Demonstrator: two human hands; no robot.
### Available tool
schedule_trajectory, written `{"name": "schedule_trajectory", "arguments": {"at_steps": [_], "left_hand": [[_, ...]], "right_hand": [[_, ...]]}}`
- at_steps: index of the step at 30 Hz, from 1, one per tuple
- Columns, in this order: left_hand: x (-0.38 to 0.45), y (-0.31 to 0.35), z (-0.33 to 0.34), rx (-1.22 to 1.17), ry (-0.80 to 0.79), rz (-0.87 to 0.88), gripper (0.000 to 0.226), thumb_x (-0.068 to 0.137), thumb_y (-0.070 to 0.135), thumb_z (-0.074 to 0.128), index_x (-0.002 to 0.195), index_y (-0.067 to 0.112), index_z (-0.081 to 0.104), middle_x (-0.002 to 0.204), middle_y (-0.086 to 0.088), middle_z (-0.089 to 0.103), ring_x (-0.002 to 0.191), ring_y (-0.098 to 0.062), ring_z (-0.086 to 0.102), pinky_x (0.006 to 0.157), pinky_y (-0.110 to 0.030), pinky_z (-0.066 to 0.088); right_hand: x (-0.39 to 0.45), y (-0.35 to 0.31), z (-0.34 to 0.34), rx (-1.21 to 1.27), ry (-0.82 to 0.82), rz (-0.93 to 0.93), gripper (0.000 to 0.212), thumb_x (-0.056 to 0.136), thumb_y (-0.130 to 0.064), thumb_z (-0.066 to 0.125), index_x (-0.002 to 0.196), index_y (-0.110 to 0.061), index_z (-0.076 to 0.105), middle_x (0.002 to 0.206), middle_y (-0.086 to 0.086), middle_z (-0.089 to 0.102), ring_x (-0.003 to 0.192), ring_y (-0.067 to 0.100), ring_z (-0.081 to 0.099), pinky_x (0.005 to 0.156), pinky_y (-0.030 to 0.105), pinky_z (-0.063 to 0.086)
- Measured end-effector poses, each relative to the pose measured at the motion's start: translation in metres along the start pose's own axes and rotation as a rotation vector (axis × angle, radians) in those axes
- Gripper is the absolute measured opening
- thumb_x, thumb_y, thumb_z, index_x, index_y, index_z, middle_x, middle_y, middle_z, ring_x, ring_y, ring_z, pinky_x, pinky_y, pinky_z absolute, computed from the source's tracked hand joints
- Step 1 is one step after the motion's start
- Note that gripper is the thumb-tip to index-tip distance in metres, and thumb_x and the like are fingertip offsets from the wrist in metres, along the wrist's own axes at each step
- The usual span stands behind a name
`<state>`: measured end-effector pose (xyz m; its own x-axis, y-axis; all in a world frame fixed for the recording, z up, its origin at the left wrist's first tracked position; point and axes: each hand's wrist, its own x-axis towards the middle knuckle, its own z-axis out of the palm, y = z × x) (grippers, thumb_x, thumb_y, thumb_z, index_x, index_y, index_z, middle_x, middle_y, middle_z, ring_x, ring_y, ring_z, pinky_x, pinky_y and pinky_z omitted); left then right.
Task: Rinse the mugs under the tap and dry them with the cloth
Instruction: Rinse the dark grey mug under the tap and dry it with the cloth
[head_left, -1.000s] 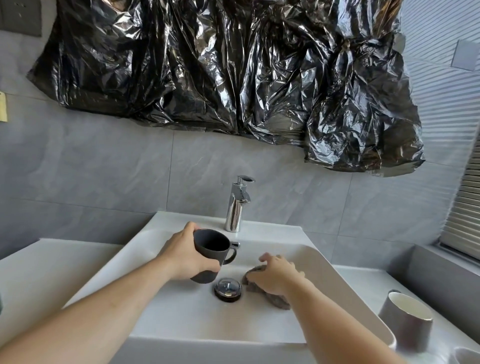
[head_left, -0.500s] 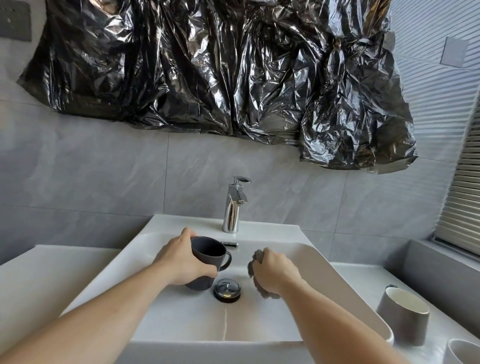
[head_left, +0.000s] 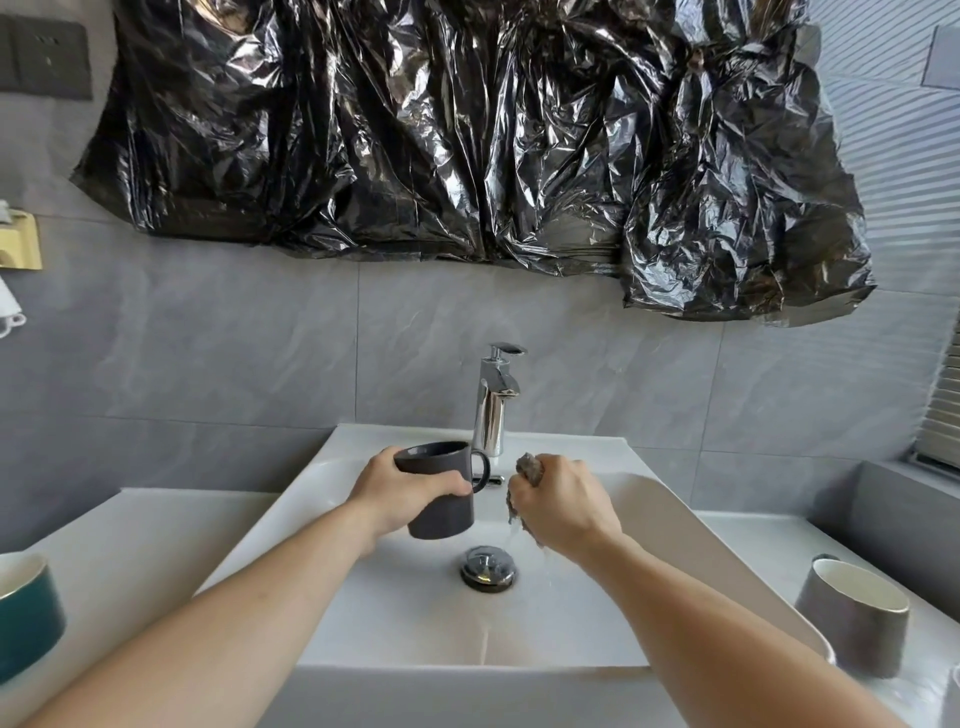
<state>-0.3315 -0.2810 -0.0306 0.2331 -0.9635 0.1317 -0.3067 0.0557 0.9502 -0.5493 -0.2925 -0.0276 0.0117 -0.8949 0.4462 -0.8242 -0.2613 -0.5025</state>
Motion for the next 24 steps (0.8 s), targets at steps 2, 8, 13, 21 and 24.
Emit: {"name": "schedule_trajectory", "arguments": {"at_steps": [2,8,13,21,24], "left_hand": [[-0.002,0.003,0.0,-0.094,-0.007,-0.007,0.075,0.037,0.045,0.094,0.105,0.022,0.071,0.096,0.003,0.079,0.09,-0.018,0.075,0.067,-0.03,0.056],[-0.012,0.012,0.008,-0.179,-0.098,0.01,0.043,0.05,0.062,0.089,0.085,0.038,0.081,0.083,0.006,0.08,0.078,-0.015,0.074,0.067,-0.031,0.056],[-0.017,0.017,0.013,-0.253,-0.115,-0.016,0.052,0.055,0.077,0.081,0.09,0.04,0.08,0.088,0.005,0.082,0.077,-0.012,0.078,0.065,-0.029,0.061],[-0.016,0.022,0.011,-0.379,-0.263,-0.059,0.046,0.07,0.06,0.074,0.094,0.02,0.078,0.089,-0.002,0.08,0.08,-0.018,0.073,0.075,-0.035,0.06],[-0.018,0.022,0.012,-0.392,-0.338,-0.026,0.024,0.08,0.034,0.071,0.099,0.02,0.075,0.085,-0.003,0.074,0.089,-0.022,0.065,0.074,-0.033,0.059]], "right_hand": [[-0.001,-0.003,0.0,0.047,0.014,-0.011,0.025,0.077,-0.043,0.046,0.064,-0.026,0.059,0.048,-0.006,0.063,0.055,0.021,0.062,0.055,0.03,0.048],[-0.005,-0.008,0.001,0.257,0.026,-0.077,0.024,0.081,-0.045,0.042,0.08,-0.024,0.054,0.05,-0.007,0.068,0.045,0.013,0.063,0.057,0.035,0.055],[-0.006,-0.012,0.007,0.439,-0.017,-0.076,0.035,0.097,-0.056,0.048,0.093,-0.022,0.049,0.078,0.003,0.072,0.075,0.029,0.069,0.066,0.035,0.053],[-0.002,-0.018,0.01,0.709,-0.092,-0.062,0.039,0.093,-0.053,0.044,0.104,-0.022,0.065,0.117,0.007,0.066,0.115,0.024,0.061,0.106,0.047,0.047],[0.0,-0.012,0.009,0.814,-0.112,-0.001,0.032,0.107,-0.042,0.042,0.11,-0.022,0.068,0.129,0.009,0.064,0.127,0.025,0.057,0.116,0.052,0.039]]}}
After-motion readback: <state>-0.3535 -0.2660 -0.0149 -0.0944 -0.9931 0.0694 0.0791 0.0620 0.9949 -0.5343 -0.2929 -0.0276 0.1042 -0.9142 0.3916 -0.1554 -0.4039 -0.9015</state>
